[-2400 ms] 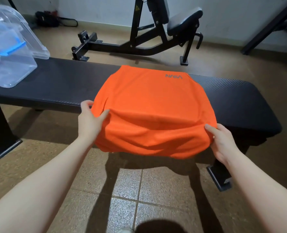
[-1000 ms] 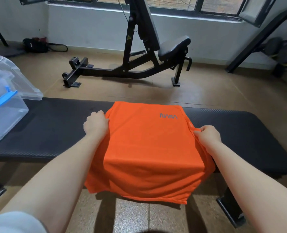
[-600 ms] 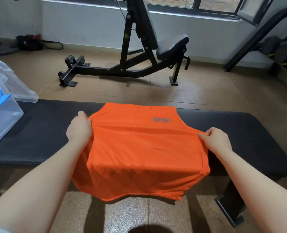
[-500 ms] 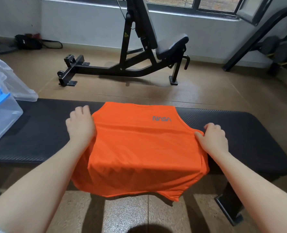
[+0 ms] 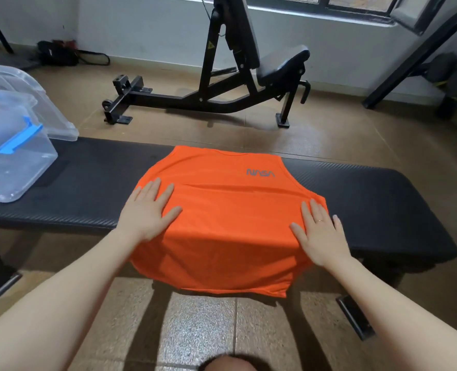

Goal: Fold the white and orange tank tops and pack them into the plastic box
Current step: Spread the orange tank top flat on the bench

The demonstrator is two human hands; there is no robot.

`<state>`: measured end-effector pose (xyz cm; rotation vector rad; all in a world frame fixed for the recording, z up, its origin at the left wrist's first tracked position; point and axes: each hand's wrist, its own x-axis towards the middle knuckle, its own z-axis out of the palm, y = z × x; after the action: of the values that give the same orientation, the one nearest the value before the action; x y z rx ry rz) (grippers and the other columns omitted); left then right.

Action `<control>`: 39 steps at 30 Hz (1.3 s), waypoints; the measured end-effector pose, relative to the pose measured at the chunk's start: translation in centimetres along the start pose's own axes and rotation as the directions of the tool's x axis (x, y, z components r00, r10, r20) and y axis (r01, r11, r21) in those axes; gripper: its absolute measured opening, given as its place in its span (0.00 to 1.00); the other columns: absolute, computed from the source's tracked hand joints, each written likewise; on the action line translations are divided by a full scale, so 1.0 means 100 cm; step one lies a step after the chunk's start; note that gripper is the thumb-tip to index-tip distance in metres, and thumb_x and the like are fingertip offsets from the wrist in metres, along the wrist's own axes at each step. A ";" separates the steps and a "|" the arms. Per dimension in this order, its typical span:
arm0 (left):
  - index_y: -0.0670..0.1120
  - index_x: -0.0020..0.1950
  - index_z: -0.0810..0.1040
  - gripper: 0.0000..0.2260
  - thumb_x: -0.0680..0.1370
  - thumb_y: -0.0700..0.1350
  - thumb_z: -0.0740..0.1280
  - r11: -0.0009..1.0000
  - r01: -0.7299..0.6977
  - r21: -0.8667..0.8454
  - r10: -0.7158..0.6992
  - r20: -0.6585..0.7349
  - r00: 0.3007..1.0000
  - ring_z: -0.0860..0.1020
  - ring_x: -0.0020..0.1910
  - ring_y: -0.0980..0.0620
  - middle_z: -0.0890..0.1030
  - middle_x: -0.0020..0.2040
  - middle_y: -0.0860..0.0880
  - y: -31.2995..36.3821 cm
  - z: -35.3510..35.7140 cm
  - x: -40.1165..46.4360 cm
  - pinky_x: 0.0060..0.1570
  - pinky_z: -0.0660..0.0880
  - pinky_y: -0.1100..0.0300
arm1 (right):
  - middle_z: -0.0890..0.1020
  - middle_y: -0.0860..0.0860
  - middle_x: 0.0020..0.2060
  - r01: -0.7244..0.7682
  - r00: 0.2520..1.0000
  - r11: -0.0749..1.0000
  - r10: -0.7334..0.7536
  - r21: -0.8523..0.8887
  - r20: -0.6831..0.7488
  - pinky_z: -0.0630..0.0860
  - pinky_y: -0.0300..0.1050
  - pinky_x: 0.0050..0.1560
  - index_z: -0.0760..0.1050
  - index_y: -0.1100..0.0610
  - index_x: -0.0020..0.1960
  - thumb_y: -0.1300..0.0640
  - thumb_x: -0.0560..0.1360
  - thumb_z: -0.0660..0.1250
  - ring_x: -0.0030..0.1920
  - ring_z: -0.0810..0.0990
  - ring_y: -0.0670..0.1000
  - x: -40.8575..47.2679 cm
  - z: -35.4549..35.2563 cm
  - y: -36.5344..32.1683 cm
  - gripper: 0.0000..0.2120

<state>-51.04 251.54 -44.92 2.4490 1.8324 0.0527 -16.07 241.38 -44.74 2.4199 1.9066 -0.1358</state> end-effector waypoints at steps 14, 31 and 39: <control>0.40 0.68 0.66 0.21 0.79 0.49 0.60 0.096 0.289 -0.953 -0.835 0.081 0.545 0.71 0.62 0.46 0.70 0.64 0.43 0.027 0.042 -0.103 0.63 0.66 0.54 | 0.79 0.54 0.55 -0.250 0.955 0.628 0.287 0.737 0.079 0.71 0.48 0.55 0.73 0.59 0.60 0.52 0.76 0.65 0.58 0.76 0.56 -0.085 0.032 0.027 0.16; 0.41 0.58 0.75 0.11 0.76 0.38 0.67 0.208 0.341 -0.917 -0.494 0.202 0.846 0.76 0.43 0.52 0.78 0.49 0.45 0.007 0.113 -0.124 0.40 0.72 0.68 | 0.81 0.53 0.40 -0.346 0.938 0.365 0.102 0.864 0.332 0.73 0.36 0.42 0.78 0.59 0.43 0.65 0.73 0.67 0.41 0.76 0.49 -0.077 0.148 0.021 0.03; 0.45 0.48 0.79 0.03 0.76 0.39 0.66 0.112 0.551 -0.827 -0.395 0.472 0.788 0.75 0.45 0.51 0.81 0.47 0.45 0.004 0.182 -0.168 0.43 0.70 0.61 | 0.79 0.56 0.41 -0.451 0.891 0.297 0.098 0.842 0.443 0.71 0.30 0.32 0.77 0.66 0.48 0.67 0.74 0.65 0.40 0.75 0.51 -0.093 0.197 0.009 0.04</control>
<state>-54.06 234.51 -62.63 0.9022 1.6290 0.7043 -18.00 230.18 -63.34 2.9435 1.2891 -2.0069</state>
